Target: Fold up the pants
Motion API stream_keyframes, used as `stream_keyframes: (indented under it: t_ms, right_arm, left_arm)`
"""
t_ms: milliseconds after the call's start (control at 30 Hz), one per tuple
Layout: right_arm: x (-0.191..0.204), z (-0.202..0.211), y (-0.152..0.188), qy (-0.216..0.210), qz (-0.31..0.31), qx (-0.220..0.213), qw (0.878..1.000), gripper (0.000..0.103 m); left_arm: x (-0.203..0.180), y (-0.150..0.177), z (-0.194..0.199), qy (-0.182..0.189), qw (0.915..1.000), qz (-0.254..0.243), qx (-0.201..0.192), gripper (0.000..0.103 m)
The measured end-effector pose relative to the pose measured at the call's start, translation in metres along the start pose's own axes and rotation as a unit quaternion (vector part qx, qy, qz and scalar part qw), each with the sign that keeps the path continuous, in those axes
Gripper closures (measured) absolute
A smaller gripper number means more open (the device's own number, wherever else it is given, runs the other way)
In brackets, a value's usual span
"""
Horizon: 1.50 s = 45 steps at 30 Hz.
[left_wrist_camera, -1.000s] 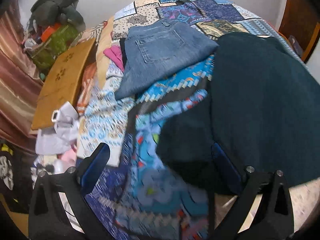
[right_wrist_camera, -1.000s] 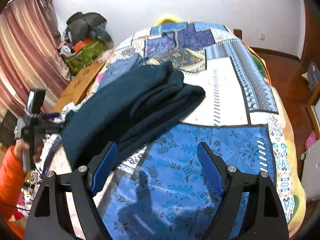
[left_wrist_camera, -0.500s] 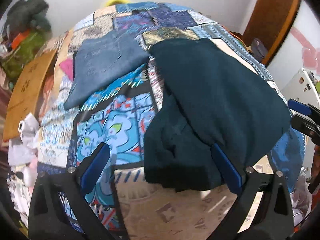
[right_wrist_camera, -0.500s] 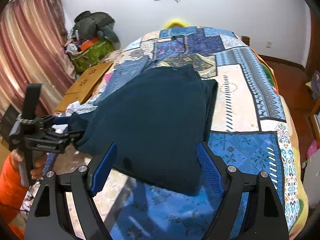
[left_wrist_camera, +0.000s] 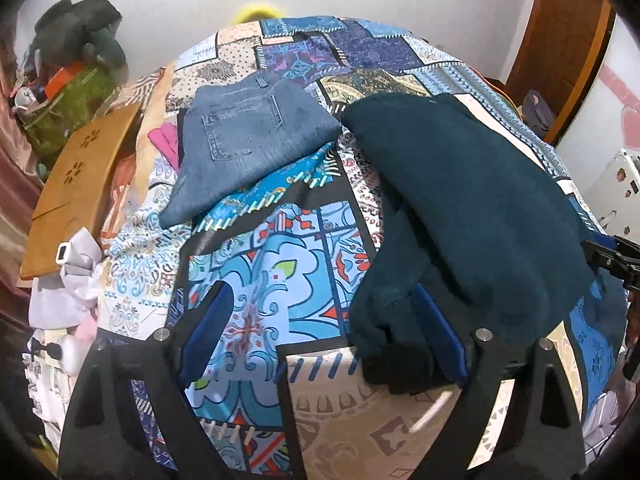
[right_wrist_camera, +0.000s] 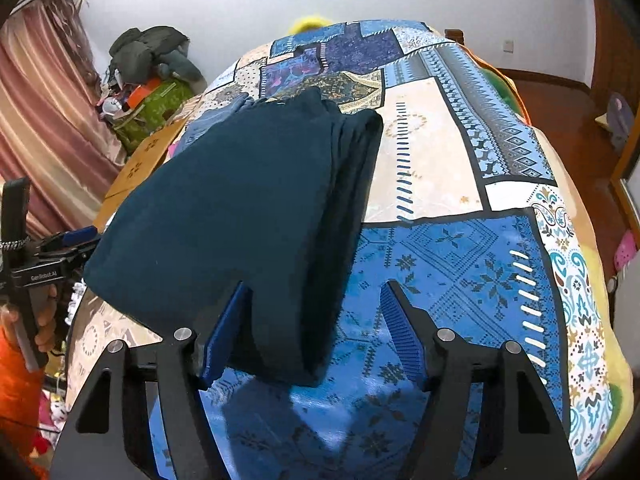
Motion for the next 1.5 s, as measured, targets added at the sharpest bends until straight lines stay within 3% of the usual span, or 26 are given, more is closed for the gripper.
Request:
stream_keyframes:
  t_ms: [267, 433, 733, 967, 1033, 1100, 1200, 1267, 1333, 1367, 1433, 1500]
  right_arm:
    - [0.004, 0.011, -0.026, 0.006, 0.020, -0.015, 1.000, 0.038]
    - [0.008, 0.003, -0.058, 0.008, 0.034, -0.036, 0.999, 0.038]
    - [0.015, -0.033, -0.110, 0.006, 0.066, -0.040, 0.997, 0.038]
    - [0.011, -0.084, -0.147, -0.006, 0.055, -0.009, 0.998, 0.038]
    - [0.010, -0.099, -0.153, -0.011, 0.050, 0.007, 0.999, 0.042]
    - [0.011, -0.114, -0.157, -0.020, 0.049, 0.028, 0.998, 0.051]
    - [0.013, -0.134, -0.161, -0.029, 0.047, 0.057, 0.997, 0.063]
    - [0.013, -0.143, -0.160, -0.039, 0.045, 0.067, 0.996, 0.070]
    - [0.014, -0.146, -0.159, -0.052, 0.047, 0.069, 0.995, 0.078]
    - [0.014, -0.145, -0.160, -0.052, 0.052, 0.068, 0.995, 0.083]
    - [0.016, -0.139, -0.158, -0.045, 0.070, 0.055, 0.995, 0.088]
    - [0.015, -0.133, -0.159, -0.046, 0.075, 0.045, 0.995, 0.091]
  left_arm:
    - [0.018, -0.035, 0.014, -0.021, 0.9993, 0.008, -0.030, 0.012]
    - [0.025, -0.075, 0.003, -0.002, 0.9993, 0.017, -0.035, 0.012]
    - [0.013, -0.140, -0.060, 0.011, 0.9998, -0.011, -0.009, 0.012]
    - [0.017, -0.168, -0.122, 0.043, 0.9983, 0.014, 0.036, 0.012]
    - [0.020, -0.171, -0.137, 0.063, 0.9963, 0.030, 0.051, 0.018]
    - [0.021, -0.173, -0.147, 0.083, 0.9938, 0.038, 0.064, 0.030]
    - [0.020, -0.175, -0.160, 0.120, 0.9885, 0.049, 0.077, 0.037]
    - [0.014, -0.177, -0.161, 0.131, 0.9880, 0.034, 0.075, 0.039]
    - [0.007, -0.178, -0.163, 0.163, 0.9830, 0.020, 0.083, 0.053]
    - [0.002, -0.178, -0.165, 0.173, 0.9805, 0.018, 0.092, 0.054]
    - [-0.004, -0.180, -0.163, 0.158, 0.9837, 0.002, 0.085, 0.059]
    - [-0.011, -0.183, -0.156, 0.145, 0.9865, -0.016, 0.074, 0.071]
Point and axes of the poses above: each gripper's, at about its wrist camera, not at the fingertips, and z roughly against the way its jaws point, x to its left, y to its underside, the point moved 2 cm from there along -z, roughly the way its jaws point, and after that the axes turned 9 degrees about -z, right-handed, at the moved point
